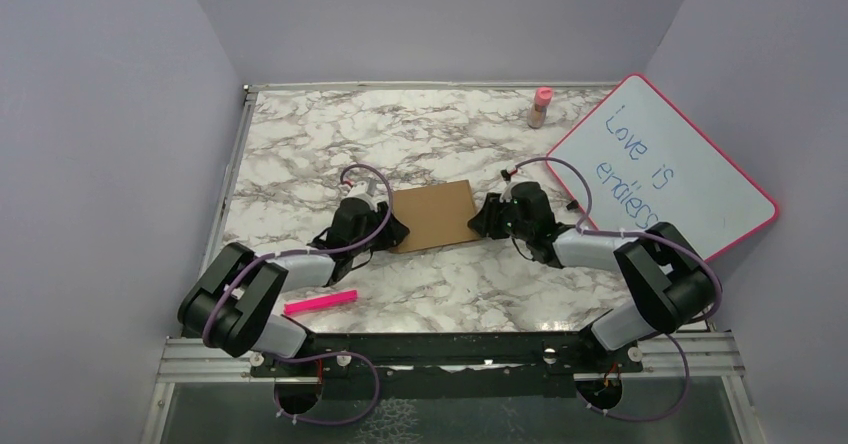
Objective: Fold the paper box
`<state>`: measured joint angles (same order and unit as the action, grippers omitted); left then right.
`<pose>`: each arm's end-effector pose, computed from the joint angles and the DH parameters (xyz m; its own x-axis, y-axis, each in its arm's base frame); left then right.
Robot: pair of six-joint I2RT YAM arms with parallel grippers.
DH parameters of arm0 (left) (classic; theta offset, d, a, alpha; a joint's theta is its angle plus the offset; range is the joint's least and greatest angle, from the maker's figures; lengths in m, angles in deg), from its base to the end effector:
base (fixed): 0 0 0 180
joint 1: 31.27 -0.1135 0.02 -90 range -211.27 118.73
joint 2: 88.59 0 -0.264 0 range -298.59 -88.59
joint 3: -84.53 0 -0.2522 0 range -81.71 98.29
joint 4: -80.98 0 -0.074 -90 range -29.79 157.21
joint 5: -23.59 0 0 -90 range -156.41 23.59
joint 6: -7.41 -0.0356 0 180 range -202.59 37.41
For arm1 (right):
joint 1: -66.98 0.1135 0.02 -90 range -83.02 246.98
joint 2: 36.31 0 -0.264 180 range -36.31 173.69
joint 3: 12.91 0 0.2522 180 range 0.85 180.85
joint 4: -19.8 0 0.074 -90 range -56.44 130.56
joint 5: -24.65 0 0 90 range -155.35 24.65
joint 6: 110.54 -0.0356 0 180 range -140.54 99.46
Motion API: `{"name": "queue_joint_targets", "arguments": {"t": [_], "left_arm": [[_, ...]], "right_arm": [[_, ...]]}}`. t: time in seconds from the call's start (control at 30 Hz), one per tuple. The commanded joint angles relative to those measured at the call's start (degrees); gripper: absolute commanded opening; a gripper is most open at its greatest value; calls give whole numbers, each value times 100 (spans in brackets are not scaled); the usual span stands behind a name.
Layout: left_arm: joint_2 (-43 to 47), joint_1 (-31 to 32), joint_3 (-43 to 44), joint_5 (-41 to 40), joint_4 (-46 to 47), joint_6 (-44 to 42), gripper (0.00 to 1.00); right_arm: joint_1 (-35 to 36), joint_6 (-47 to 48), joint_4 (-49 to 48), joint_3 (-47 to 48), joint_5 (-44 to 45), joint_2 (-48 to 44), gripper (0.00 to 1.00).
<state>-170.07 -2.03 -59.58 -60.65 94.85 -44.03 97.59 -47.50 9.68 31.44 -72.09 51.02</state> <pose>0.2168 -0.1255 0.1369 -0.7081 -0.3143 -0.6323 0.1523 0.8064 -0.5715 0.2424 0.1482 0.1459 -0.6840 0.1185 -0.7198 -0.3146 0.8423 0.4376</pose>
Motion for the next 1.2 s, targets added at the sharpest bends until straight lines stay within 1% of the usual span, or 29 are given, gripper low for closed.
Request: {"name": "queue_joint_targets", "arguments": {"t": [0.0,0.07,0.2,0.27,0.37,0.47,0.57,0.7,0.87,1.03,1.17], "left_arm": [[132,56,-199,-196,-492,26,42],[258,28,-160,-213,-495,47,44],[514,-76,-97,-222,-500,137,55],[630,-120,-11,-211,-533,100,60],[723,-162,161,-218,-612,15,65],[650,-164,305,-282,-618,-42,68],[411,-164,484,-184,-619,-131,68],[-31,-164,724,148,-619,-191,68],[-347,-139,801,423,-581,-249,67],[-668,-128,935,522,-584,-436,61],[-1064,-129,1221,606,-587,-612,57]], "right_arm": [[6,184,398,-186,243,-103,37],[6,182,397,-174,244,-238,39],[6,262,458,-106,251,-555,48],[6,295,523,-70,252,-730,50],[11,339,572,-62,217,-846,53],[6,366,594,-7,81,-777,53],[6,367,582,62,1,-613,53],[9,416,573,189,-2,-395,53],[90,480,639,271,-40,-122,53],[343,439,927,279,177,-114,50],[625,383,1134,223,428,-220,48]]}}
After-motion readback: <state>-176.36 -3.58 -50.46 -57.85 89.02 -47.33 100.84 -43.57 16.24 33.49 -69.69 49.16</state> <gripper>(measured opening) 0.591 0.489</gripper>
